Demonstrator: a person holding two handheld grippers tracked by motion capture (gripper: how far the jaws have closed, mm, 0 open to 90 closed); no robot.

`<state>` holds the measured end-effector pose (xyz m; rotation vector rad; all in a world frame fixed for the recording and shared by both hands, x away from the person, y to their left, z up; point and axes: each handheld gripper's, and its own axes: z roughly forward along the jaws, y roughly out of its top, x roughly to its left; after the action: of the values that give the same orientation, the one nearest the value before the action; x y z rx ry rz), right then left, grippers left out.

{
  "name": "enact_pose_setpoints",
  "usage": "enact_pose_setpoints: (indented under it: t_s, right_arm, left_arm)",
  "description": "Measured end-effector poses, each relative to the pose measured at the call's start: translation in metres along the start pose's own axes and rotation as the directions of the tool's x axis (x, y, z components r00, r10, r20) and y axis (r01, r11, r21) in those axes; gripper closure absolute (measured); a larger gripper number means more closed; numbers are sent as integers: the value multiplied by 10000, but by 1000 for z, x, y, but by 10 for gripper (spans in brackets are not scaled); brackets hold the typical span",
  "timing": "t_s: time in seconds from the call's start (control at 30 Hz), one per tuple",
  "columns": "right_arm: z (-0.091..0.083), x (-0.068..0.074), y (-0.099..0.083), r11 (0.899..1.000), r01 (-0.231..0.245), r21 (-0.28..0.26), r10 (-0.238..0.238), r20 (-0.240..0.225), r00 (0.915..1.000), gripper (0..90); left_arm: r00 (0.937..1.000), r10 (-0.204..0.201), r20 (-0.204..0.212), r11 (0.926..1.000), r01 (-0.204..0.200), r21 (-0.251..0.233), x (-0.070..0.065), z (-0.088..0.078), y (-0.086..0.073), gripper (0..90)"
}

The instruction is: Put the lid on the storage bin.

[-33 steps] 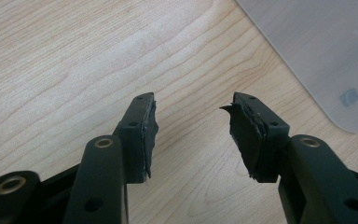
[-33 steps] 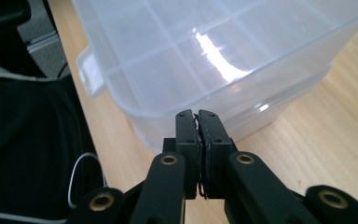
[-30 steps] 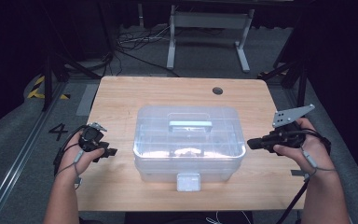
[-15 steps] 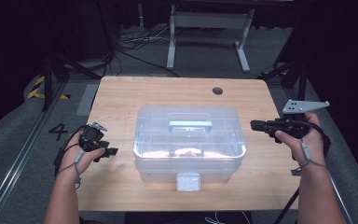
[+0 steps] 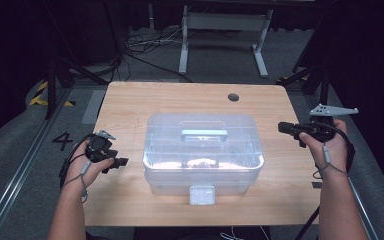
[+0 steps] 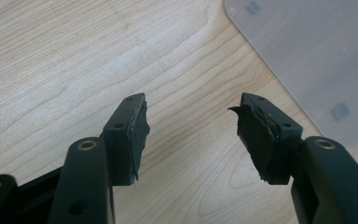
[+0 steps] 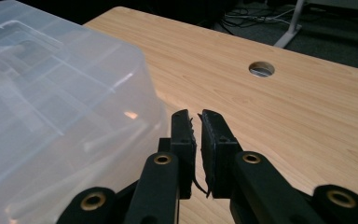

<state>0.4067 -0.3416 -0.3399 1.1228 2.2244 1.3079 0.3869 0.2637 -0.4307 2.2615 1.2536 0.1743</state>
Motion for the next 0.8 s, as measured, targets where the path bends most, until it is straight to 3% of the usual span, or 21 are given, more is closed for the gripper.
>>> enact_pose_setpoints:
  t_s: [0.13,0.3,0.57,0.8]
  right_arm:
    - [7,-8,-5,9997,-36,235,32,210,9998,805]
    - [20,-18,-13,9976,9,697,-68,842,9964,749]
    - [38,-35,-27,9935,-74,1139,-17,796,9968,668]
    - [52,-37,-41,9897,485,1345,-597,801,9950,578]
  left_arm:
    - [9999,-65,-103,10000,65,53,3,1,-1,414]
    - [9999,-103,-126,9999,104,37,3,2,-1,407]
    - [9998,-73,-163,10000,74,64,4,3,-1,404]
    - [9992,9,-408,10000,-6,79,0,6,-1,401]
